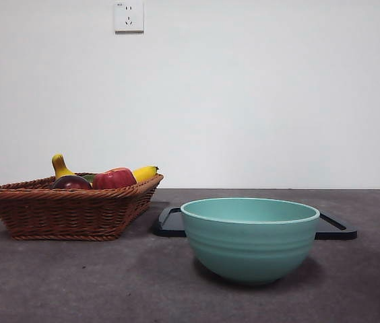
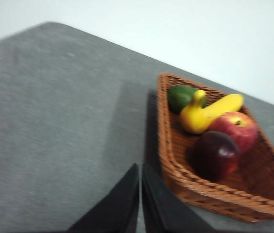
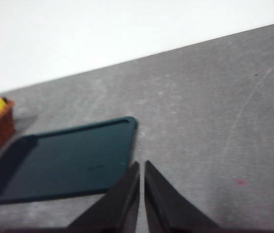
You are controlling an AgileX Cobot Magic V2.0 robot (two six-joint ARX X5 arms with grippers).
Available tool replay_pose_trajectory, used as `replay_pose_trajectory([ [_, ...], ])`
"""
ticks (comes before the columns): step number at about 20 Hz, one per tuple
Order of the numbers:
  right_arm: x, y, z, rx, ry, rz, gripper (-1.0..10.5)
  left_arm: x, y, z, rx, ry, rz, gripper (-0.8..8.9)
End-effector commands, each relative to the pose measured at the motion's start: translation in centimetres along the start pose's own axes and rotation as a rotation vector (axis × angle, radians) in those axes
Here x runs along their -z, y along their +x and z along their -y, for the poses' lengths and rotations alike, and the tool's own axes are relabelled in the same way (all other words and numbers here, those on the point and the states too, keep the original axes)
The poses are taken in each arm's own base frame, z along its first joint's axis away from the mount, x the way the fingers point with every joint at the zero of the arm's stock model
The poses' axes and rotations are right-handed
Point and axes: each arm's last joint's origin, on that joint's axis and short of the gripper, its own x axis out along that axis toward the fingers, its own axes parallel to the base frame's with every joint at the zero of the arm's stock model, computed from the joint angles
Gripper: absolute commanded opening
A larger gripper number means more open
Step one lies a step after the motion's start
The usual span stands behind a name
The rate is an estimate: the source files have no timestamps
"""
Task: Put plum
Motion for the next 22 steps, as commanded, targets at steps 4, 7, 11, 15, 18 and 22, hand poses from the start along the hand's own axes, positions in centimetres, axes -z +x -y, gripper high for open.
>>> replay_pose_trajectory([
  [4,-2.4,-0.9,-1.0,-0.036,0.081,0.063,0.1,-1.5,-0.7,0.9,0.085,-0.088,0.004,0.09],
  [7,-4.0,-1.7,-1.8,-0.038,0.078,0.066,0.1,-2.6,-1.3,1.4,0.102,-0.117,-0.005,0.09],
  [11,-6.2,-2.7,-2.8,-0.049,0.060,0.036,0.1,-4.3,-2.3,2.3,0.115,-0.118,-0.022,0.09],
  [15,-8.4,-3.4,-3.9,-0.104,0.027,-0.040,0.1,-6.5,-3.3,3.3,0.144,-0.079,-0.039,0.09],
  [18,-10.1,-3.8,-4.7,-0.138,-0.016,-0.116,0.1,-8.0,-3.9,4.1,0.168,-0.031,-0.090,0.09],
  [22,-12.2,-3.9,-5.6,-0.152,-0.086,-0.210,0.1,-9.6,-4.2,4.9,0.194,0.038,-0.180,0.09],
])
